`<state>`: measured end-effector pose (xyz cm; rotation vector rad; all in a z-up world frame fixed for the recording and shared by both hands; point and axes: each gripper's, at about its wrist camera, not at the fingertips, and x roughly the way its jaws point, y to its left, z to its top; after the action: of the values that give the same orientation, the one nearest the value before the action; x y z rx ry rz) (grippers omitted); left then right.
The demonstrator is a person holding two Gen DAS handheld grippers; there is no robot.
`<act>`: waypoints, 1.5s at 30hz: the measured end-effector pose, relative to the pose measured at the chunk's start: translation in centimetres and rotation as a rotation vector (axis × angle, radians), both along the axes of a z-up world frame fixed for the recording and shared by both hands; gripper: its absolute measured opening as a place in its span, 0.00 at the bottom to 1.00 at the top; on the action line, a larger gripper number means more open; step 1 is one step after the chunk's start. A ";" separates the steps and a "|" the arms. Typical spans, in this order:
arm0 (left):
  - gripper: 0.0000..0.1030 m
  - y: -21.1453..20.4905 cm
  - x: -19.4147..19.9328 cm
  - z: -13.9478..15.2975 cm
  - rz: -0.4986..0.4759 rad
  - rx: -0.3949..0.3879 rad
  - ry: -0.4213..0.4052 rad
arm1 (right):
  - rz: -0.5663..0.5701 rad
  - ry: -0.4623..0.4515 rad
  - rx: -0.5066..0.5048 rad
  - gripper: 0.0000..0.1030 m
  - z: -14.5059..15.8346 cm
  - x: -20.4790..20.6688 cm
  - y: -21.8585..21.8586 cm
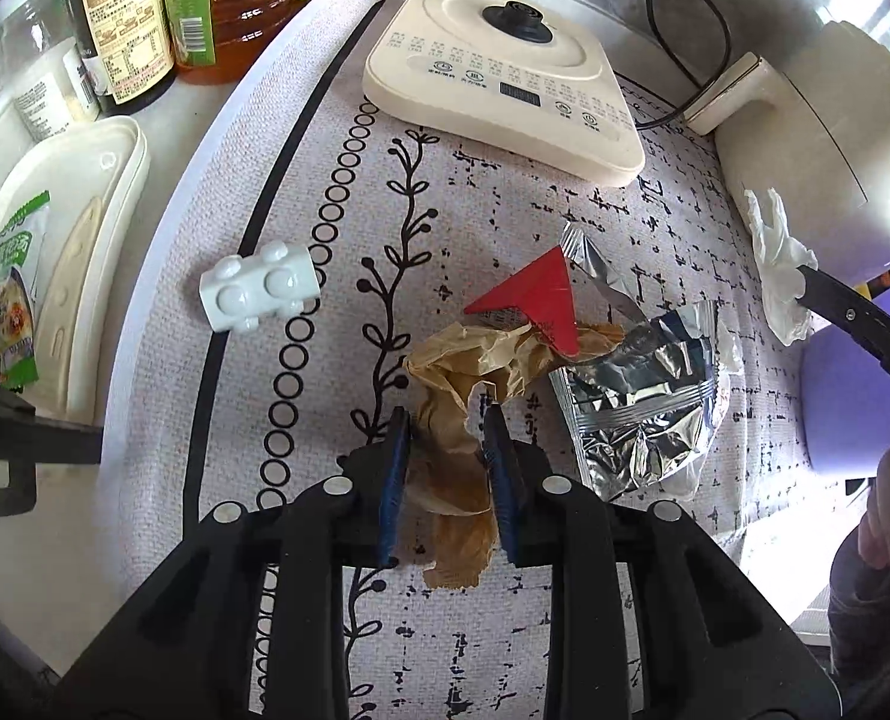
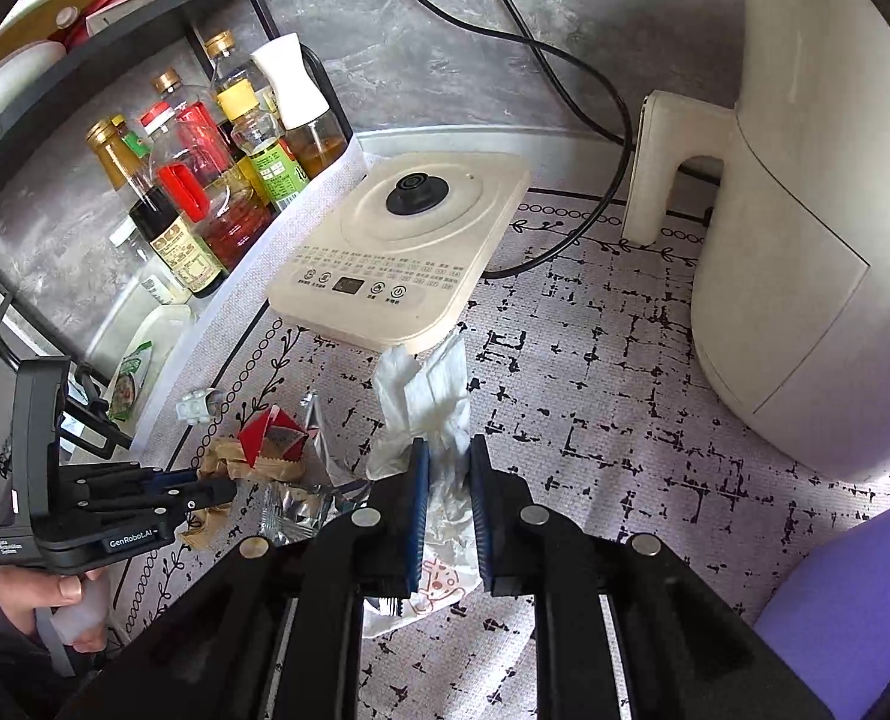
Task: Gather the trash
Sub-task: 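Grasp the brown paper with the left tool while the right tool grasps white tissue, then carry both items to the lavender bucket and open both tools to drop them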
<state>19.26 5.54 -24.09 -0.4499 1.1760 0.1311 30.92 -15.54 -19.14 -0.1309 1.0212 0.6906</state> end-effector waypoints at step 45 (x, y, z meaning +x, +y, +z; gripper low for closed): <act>0.06 -6.8 1.7 13.1 -0.269 -0.083 -0.334 | -0.280 -0.216 0.124 0.14 10.8 -7.6 -11.0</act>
<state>20.96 -1.30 -11.00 -0.3655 0.9036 -0.2196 23.27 -26.55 -8.36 0.0451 0.7687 0.4710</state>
